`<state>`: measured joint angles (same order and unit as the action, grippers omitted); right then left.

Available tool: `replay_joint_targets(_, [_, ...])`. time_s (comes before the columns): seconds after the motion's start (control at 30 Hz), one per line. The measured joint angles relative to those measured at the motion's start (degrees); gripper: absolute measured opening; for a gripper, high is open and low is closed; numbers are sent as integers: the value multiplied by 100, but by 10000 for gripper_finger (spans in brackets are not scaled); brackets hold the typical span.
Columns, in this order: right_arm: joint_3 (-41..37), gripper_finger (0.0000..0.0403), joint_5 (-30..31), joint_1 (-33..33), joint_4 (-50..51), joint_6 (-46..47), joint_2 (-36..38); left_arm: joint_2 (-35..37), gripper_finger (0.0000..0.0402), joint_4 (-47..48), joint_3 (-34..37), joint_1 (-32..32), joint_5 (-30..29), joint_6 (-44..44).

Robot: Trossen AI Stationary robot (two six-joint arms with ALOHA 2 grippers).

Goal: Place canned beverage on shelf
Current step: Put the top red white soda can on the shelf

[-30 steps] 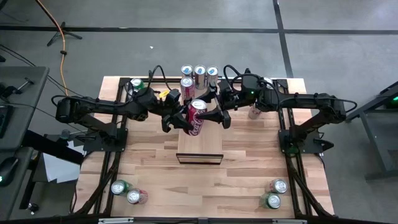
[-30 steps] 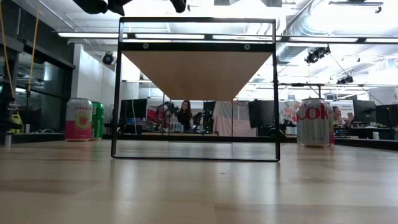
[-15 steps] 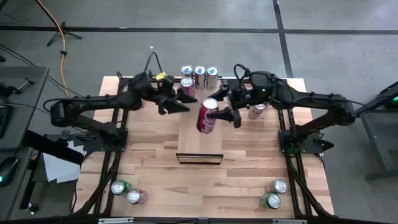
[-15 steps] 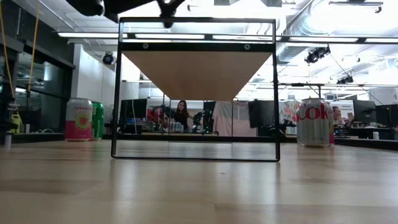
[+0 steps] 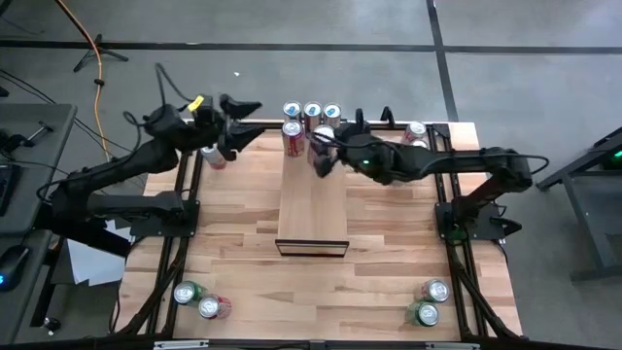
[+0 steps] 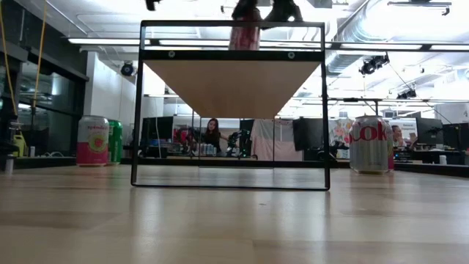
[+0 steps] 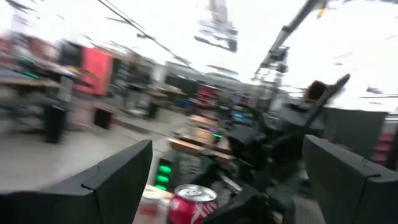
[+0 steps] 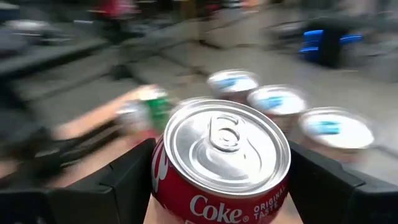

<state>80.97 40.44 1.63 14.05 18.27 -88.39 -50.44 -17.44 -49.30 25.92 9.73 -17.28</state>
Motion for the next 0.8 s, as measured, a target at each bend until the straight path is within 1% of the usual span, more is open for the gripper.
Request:
replay_joint_targets(0.03, [144, 291, 323, -6, 38, -81, -126, 77, 348, 60, 0, -46, -196, 126])
replay_joint_targets(0.13, [621, 291, 847, 16, 265, -227, -496, 225, 348, 127, 2, -158, -556, 339])
replay_joint_targets(0.27, [1162, 291, 967, 65, 748, -28, -976, 245, 348, 163, 2, -249, -659, 349])
replay_joint_targets(0.37, [1348, 291, 1501, 63, 1101, 57, -1209, 247, 348, 229, 2, -293, -701, 348])
replay_joint_targets(0.4, [1378, 291, 1587, 61, 1162, 183, -1256, 247, 349, 284, 2, -308, -727, 350])
replay_joint_targets(0.47, [1388, 291, 1599, 63, 1335, 510, -1315, 243, 349, 375, 3, -336, -749, 349])
replay_joint_targets(0.57, [1388, 291, 1787, 64, 1552, 893, -1423, 246, 349, 391, 4, -351, -749, 351])
replay_joint_targets(0.63, [1388, 291, 1966, 77, 1587, 1001, -1483, 245, 349, 392, 4, -350, -749, 348])
replay_joint_targets(0.8, [1388, 291, 1938, 136, 1553, 1174, -1587, 245, 349, 387, 4, -351, -751, 403])
